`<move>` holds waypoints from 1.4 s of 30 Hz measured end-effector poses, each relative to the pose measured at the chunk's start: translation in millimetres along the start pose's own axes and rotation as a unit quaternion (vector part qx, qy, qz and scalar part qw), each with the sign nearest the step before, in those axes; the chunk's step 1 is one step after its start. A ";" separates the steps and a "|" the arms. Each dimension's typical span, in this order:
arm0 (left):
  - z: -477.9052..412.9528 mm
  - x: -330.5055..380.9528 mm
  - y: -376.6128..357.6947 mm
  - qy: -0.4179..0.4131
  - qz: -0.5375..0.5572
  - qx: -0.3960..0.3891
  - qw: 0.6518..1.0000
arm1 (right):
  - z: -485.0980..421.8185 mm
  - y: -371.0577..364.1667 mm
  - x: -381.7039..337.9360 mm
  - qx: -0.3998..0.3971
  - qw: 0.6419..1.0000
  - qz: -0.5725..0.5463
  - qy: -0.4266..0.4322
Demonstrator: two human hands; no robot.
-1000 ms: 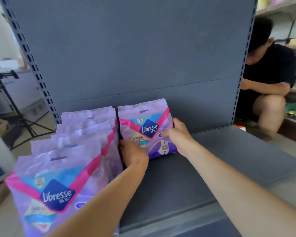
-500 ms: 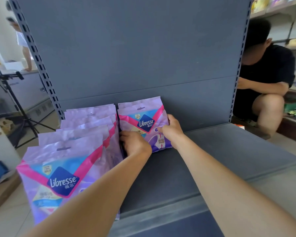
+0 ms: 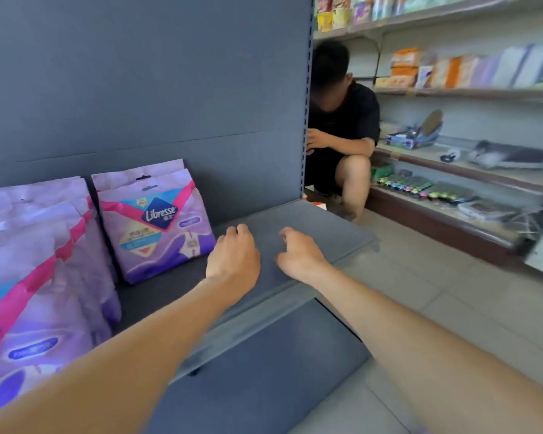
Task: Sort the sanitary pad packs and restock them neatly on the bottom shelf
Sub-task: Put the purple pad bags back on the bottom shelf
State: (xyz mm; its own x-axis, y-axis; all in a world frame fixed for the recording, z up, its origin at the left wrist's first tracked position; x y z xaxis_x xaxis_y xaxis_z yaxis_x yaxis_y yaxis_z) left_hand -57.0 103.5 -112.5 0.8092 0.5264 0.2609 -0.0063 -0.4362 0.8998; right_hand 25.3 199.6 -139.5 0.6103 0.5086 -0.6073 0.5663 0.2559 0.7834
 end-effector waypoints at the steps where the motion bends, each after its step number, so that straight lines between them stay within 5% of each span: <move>1: 3.6 17.7 -6.5 -0.016 0.026 -0.023 0.999 | 11.9 12.8 18.8 0.006 1.000 0.026 -0.011; 8: 56.0 128.8 -31.1 -0.141 0.125 -0.067 0.980 | 119.1 113.7 129.1 0.147 0.973 0.169 -0.060; 14: 145.1 197.8 -92.4 -0.262 0.102 -0.308 0.909 | 210.4 127.0 229.1 -0.009 0.960 0.186 -0.208; 20: 214.3 227.8 -150.3 -0.312 0.066 -0.403 0.858 | 277.1 118.6 301.2 -0.015 0.942 0.159 -0.295; 32: 250.1 258.1 -339.4 -0.147 0.074 -0.511 0.844 | 326.9 14.0 458.1 0.044 0.868 -0.005 -0.494; 37: 247.6 248.9 -439.8 0.035 0.164 -0.480 0.861 | 343.3 -60.1 527.8 0.121 0.769 -0.179 -0.602; 42: 257.7 238.0 -509.3 0.064 0.158 -0.452 0.876 | 344.0 -118.3 570.2 0.192 0.690 -0.277 -0.640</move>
State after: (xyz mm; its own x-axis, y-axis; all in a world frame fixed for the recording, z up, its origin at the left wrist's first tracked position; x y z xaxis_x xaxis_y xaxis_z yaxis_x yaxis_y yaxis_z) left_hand 290.2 262.9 -598.8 0.6116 0.5855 0.5321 -0.7268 0.1500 0.6703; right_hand 496.8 176.6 -623.9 0.0906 -0.7864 -0.6110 0.8643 -0.2427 0.4406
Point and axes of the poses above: each hand's wrist, its own z-axis away from the middle knuckle, its own y-axis out of the back of the hand, x = y × z, the point moved 5 cm from there along -z, towards the middle knuckle, and after that the axes turned 8 degrees about x, right-handed, at the moved point
